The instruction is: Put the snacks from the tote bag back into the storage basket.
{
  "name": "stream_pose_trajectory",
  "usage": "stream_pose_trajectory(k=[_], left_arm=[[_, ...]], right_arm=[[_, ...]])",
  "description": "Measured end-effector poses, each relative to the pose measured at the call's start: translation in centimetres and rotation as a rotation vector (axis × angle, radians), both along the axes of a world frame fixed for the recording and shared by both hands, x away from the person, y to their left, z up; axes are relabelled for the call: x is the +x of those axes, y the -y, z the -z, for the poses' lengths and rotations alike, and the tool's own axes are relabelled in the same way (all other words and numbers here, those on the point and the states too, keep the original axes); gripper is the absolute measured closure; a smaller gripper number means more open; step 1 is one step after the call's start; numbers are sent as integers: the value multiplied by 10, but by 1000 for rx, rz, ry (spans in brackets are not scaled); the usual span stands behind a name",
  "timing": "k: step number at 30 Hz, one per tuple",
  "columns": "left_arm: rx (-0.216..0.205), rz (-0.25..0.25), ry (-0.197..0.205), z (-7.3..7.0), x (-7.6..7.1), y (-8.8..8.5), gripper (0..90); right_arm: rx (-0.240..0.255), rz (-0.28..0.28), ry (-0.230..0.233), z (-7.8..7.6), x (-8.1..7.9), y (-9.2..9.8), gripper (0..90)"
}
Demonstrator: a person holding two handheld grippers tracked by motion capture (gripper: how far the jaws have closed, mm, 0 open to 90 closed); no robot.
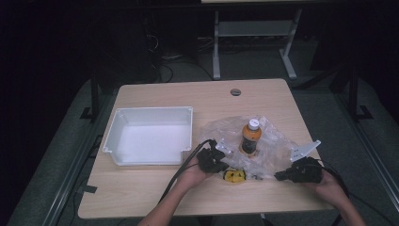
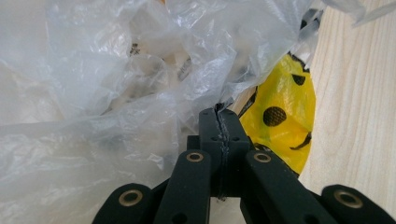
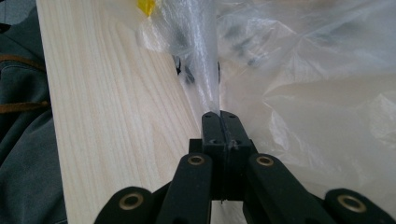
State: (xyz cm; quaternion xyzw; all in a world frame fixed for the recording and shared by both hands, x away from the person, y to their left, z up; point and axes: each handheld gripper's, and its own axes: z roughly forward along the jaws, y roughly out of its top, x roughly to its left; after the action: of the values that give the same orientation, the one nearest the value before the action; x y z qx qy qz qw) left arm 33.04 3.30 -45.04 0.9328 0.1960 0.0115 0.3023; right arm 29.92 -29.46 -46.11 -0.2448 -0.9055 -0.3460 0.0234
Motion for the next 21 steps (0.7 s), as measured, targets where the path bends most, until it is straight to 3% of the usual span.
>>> stream_pose_trajectory(k=[1,4,5,7,8,10,12,14,17,21], left_arm=[[34,9,10,2,1,-4,900],[-15,-19,-8,2,-1,-6,900],[-19,-16,-3,1,-4,-5,900],[6,18,23,-5,-8,-3,900],[-4,15,26,-6,-10,-2,894],[-18,5,33,-10,-13,-3,812],[-36,13,28,-14,-13,-7,791],[-70,2,3,-19,-12,-13,669],[-106,-4,0,-27,-12,-19,620],[-113,8,17,-38,-11,-22,564]], right_arm=[[-10,9,2,1,0,2,897],[6,17,-6,2,-1,5,895],[18,18,0,0,-4,7,835],[18,16,5,-2,-5,7,804],[12,18,20,-4,-6,8,771],[33,23,19,-9,-9,10,700],[37,24,28,-12,-11,11,680],[38,21,61,-23,-15,12,597],[62,14,75,-37,-17,11,528],[76,-25,104,-53,-20,4,459]])
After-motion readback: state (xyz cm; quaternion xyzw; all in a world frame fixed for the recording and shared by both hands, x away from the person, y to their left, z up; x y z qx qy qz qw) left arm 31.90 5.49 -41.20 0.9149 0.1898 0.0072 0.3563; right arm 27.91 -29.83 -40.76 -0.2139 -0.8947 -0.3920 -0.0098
